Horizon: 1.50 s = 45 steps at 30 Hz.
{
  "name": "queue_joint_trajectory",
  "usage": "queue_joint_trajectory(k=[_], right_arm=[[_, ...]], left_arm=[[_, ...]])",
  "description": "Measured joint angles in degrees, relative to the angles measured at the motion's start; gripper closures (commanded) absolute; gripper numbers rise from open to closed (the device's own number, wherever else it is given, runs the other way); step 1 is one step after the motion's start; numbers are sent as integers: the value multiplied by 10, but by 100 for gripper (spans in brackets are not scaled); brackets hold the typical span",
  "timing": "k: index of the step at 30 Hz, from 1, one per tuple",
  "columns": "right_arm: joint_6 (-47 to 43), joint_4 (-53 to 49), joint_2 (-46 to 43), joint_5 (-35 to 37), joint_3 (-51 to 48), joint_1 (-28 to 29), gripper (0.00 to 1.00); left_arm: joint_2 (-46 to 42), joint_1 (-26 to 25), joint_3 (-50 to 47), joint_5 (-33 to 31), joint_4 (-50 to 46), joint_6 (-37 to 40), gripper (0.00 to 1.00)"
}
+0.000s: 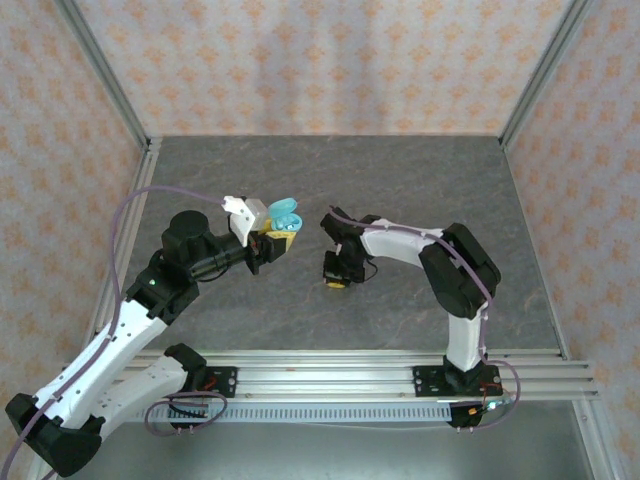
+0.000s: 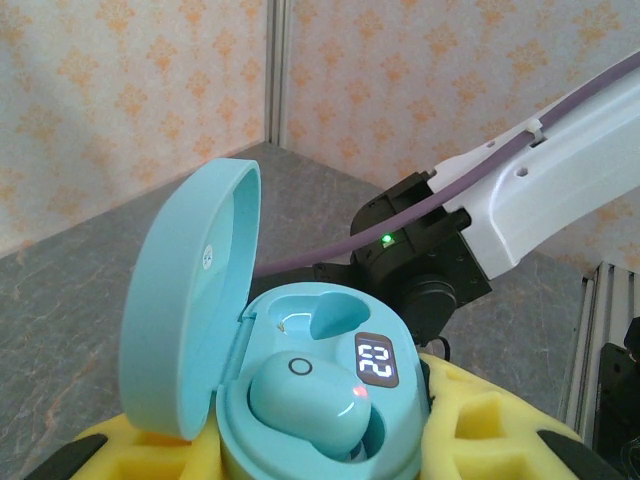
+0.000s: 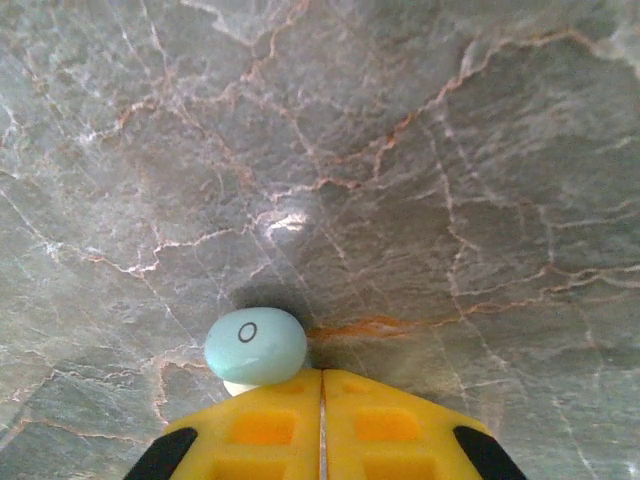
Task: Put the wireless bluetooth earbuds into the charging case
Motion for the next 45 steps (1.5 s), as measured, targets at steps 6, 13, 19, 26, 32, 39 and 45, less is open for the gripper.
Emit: queue_joint_trajectory(k=[6,13,19,26,32,39,45], right_arm=[[-21,-5,11,41,32,-19,90],[-45,-49,10,97,68,-25,89],[-66,-99,7,146,106,-7,80],[-96,-144,19,204,186,63,71],[-106,-164,67,226,203,78,69],[-113,-179,93,239,204,83,69],[-117,-186,96,243,216,90,69]], left_arm=[[0,0,0,0,0,0,100],[0,0,0,0,0,0,100],[0,0,0,0,0,0,100],[-4,0,0,-2,0,2,100],[-11,0,0,-4,-3,2,100],[-17,0,-3,-13,-9,2,100],[-17,0,-4,-15,-13,2,100]])
